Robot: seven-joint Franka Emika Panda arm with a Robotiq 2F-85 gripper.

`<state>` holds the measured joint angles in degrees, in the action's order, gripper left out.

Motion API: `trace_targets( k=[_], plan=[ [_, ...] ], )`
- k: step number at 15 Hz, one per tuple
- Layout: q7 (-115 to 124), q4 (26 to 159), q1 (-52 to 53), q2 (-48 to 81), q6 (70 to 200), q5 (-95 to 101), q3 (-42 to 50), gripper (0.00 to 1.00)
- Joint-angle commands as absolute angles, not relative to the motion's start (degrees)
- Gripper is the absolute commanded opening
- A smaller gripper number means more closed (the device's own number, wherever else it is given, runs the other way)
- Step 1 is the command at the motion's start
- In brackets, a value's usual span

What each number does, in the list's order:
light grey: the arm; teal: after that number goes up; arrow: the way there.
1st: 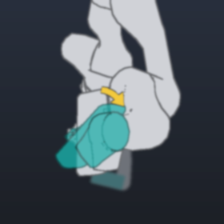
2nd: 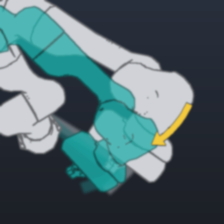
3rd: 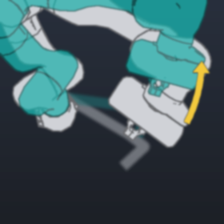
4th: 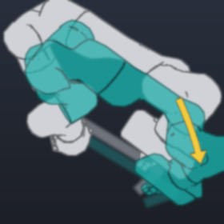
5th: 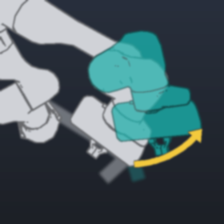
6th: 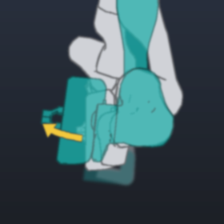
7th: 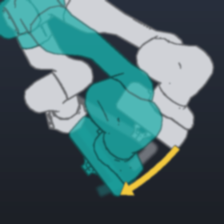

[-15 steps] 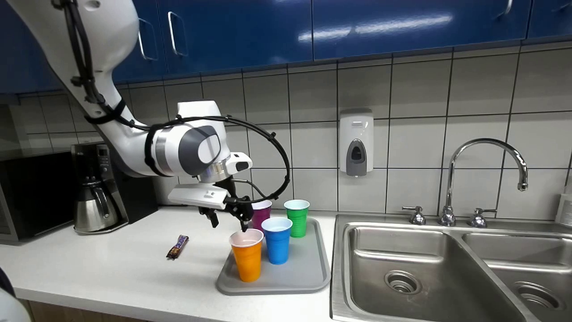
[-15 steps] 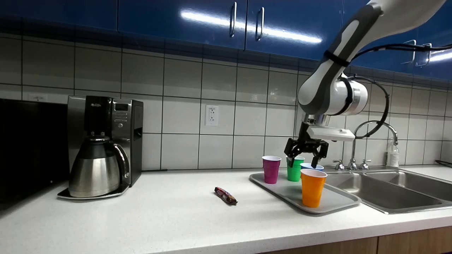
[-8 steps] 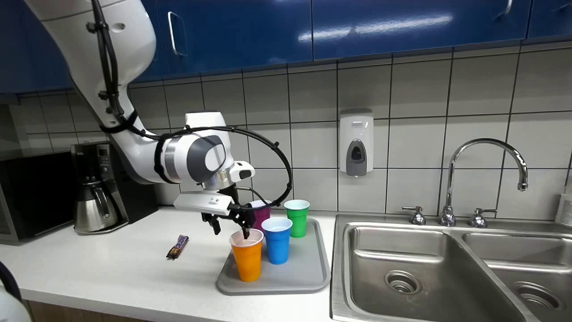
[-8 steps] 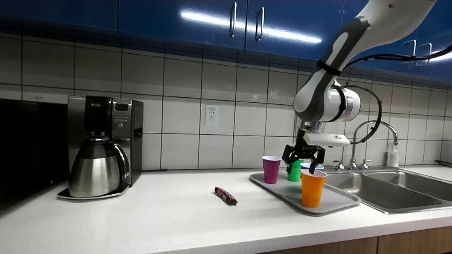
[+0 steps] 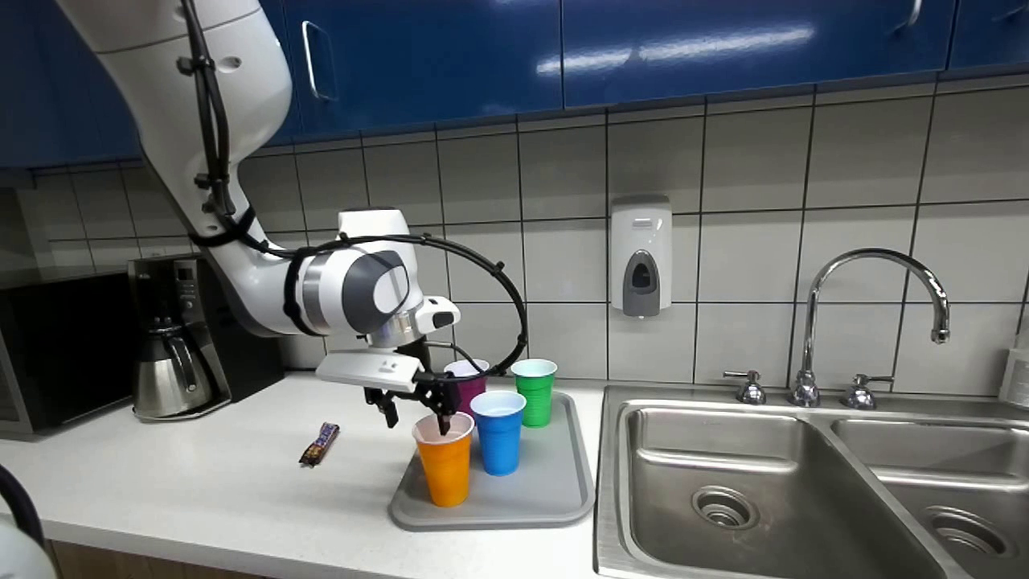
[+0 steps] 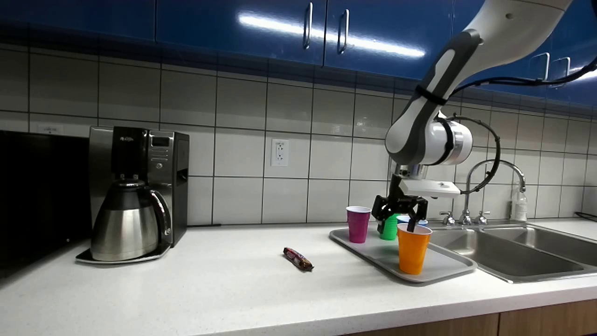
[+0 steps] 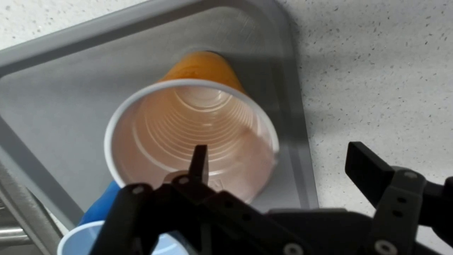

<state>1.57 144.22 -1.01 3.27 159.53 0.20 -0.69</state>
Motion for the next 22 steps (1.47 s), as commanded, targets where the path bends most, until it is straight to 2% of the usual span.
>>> trace_targets(
  k=[1, 10, 11, 22],
  plan=[
    [2.2, 143.1, -0.6, 3.9, 159.2, 2.0, 0.0, 0.74],
    [2.1, 143.5, -0.6, 3.5, 159.3, 1.8, 0.0, 0.05],
    [2.2, 143.4, -0.6, 3.5, 159.3, 1.9, 0.0, 0.01],
    [2.7, 142.9, -0.2, 2.2, 159.2, 1.9, 0.1, 0.01]
  ],
)
